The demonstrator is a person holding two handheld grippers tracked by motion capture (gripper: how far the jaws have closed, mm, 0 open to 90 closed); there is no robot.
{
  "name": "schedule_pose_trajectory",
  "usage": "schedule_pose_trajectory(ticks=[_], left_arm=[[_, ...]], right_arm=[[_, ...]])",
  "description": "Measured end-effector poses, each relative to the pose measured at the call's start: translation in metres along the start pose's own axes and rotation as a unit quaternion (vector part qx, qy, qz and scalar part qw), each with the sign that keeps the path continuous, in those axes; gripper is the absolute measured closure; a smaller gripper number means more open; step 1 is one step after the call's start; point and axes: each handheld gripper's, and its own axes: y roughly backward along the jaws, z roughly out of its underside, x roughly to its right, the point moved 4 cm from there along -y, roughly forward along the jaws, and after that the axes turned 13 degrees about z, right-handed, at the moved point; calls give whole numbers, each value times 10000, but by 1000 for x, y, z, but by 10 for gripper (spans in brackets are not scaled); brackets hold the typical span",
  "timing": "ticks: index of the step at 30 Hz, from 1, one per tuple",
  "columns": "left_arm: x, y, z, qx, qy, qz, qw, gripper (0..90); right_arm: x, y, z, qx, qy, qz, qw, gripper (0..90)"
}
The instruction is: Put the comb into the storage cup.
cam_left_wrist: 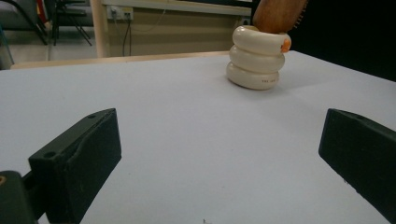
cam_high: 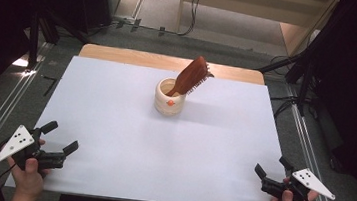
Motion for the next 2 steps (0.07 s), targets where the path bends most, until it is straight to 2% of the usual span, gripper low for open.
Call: schedule_pose_trajectory(ticks=[2], left_arm=[[-1,-1,0,-14,28,-52,10000,0]], right_arm=[[0,0,0,-17,-39,-20,10000,0]])
